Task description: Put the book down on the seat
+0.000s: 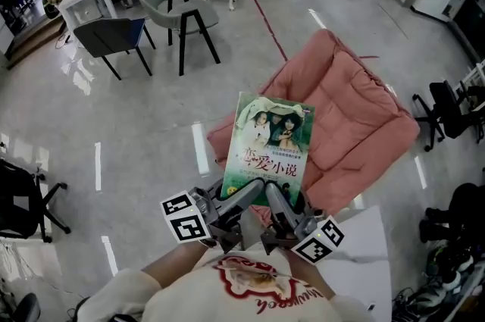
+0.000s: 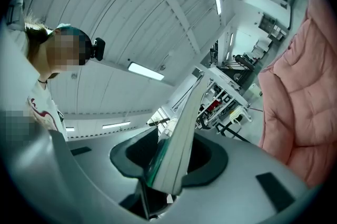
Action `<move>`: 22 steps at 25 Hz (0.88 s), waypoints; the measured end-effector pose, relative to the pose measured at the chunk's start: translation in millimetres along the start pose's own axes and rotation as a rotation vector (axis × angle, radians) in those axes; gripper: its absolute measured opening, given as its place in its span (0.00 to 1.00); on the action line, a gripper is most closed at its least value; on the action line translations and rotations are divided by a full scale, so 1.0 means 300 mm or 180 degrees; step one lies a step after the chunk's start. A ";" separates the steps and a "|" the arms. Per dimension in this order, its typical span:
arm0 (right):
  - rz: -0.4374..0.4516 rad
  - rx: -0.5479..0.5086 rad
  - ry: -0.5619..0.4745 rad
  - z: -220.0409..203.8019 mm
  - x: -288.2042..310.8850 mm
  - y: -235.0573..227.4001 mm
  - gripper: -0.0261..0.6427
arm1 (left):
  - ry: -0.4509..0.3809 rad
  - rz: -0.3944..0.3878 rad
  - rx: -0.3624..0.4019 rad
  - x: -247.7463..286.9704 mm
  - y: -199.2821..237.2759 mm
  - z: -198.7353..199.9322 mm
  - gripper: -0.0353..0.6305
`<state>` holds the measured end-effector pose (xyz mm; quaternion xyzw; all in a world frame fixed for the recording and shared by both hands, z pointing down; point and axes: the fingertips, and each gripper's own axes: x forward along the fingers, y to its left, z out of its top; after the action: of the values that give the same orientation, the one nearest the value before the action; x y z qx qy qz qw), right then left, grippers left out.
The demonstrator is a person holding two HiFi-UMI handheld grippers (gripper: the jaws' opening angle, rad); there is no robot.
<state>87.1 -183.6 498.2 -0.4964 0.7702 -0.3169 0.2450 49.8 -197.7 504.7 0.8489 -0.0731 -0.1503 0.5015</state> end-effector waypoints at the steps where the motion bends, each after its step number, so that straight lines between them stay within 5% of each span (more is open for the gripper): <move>1: -0.0015 -0.0002 -0.0002 -0.004 -0.002 -0.008 0.24 | 0.0011 -0.0008 -0.0007 0.002 0.008 -0.005 0.20; 22: -0.0263 0.0173 0.0077 -0.122 -0.066 -0.188 0.23 | 0.0154 0.0057 -0.0170 0.003 0.182 -0.145 0.20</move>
<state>103.7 -173.8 565.7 -0.5170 0.7430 -0.3535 0.2358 66.4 -188.4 571.8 0.8379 -0.0646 -0.1271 0.5269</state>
